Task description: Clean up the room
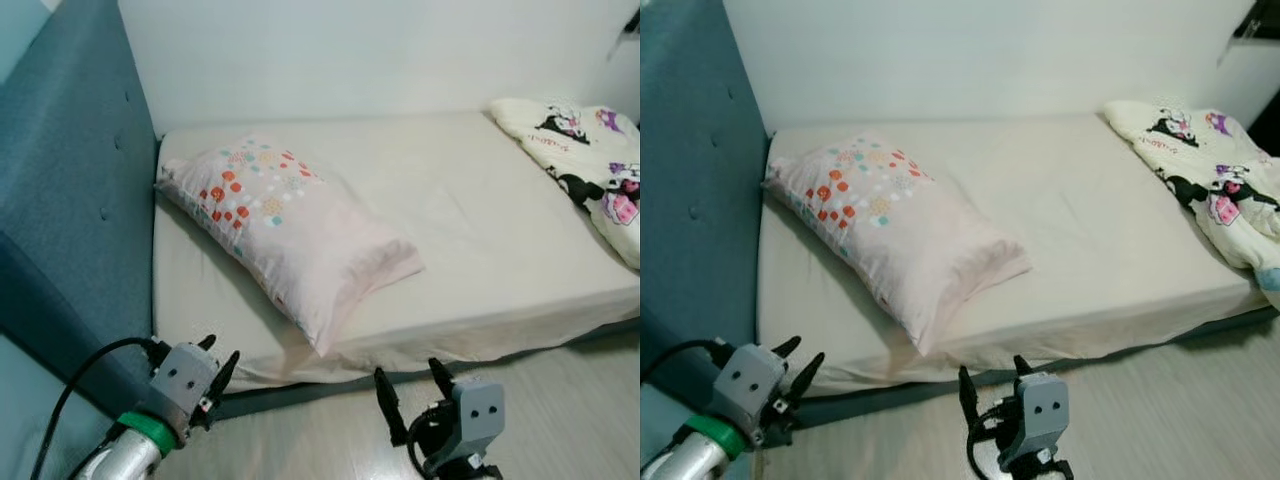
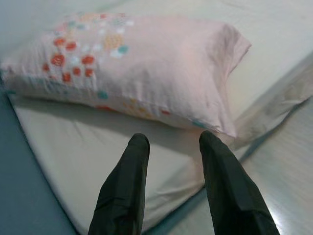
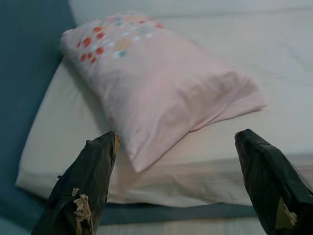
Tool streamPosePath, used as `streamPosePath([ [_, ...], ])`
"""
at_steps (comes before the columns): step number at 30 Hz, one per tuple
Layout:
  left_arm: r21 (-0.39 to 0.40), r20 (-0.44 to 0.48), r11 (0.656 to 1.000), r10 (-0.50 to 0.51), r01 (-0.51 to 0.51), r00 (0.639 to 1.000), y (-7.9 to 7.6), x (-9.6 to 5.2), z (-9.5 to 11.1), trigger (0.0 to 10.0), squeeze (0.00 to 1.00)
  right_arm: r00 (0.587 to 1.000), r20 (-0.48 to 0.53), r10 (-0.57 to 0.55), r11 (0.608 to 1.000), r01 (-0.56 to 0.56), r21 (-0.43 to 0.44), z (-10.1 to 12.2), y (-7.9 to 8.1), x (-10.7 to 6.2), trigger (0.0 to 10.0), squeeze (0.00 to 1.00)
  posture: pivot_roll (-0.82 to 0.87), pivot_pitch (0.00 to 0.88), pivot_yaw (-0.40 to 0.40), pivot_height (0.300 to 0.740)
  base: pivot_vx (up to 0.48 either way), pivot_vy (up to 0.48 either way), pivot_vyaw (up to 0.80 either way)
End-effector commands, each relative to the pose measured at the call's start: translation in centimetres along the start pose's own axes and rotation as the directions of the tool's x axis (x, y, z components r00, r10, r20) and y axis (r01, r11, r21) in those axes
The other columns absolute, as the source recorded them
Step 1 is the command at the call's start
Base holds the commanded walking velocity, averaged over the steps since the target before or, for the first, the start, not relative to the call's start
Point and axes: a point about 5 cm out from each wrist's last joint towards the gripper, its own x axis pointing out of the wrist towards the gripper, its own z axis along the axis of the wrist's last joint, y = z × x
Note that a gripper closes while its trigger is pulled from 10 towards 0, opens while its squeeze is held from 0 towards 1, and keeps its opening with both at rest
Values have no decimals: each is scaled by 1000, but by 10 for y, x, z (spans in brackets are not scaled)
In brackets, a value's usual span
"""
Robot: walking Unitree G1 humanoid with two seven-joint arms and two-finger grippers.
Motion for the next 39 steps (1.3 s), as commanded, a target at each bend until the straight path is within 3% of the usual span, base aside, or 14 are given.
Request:
streamPosePath([
  [1, -19, -38, 1000, -3, 2, 999, -2, 0, -7, 10000, 0, 999, -23, -22, 1000, 22, -3, -2, -4, -2, 10000, 0, 39, 29, -16, 740, 0, 0, 0],
  [8, 4, -31, 1000, 14, -14, 999, 1, 5, -2, 10000, 0, 999, -35, -33, 999, 33, 10, 0, 1, -4, 10000, 0, 26, 23, -9, 740, 0, 0, 0],
  [13, -3, -39, 999, 41, -41, 998, 4, 11, -2, 10000, 0, 999, -11, -37, 999, 37, 19, 4, 4, 3, 10000, 0, 22, 0, -6, 740, 0, 0, 0],
  [15, -1, -48, 998, 69, -69, 997, 8, 18, -3, 10000, 0, 999, 19, -44, 999, 44, 16, 10, 4, 12, 10000, 0, 23, 0, -5, 740, 0, 0, 0],
  [17, -5, -62, 998, 64, -64, 996, 4, 25, -4, 10000, 0, 998, 26, -56, 998, 56, 16, 14, -1, 21, 10000, 0, 36, 0, -11, 740, 0, 0, 0],
  [25, -12, -74, 997, 69, -70, 995, -3, 26, -5, 10000, 0, 998, 6, -61, 998, 61, 17, 12, -6, 27, 10000, 0, 57, 5, -32, 740, 0, 0, 0],
  [39, -45, -39, 998, 46, -48, 998, -10, 45, 3, 10000, 0, 997, -15, -77, 997, 77, -10, 7, -11, 35, 10000, 0, 14, 35, -31, 740, 0, 0, 0],
])
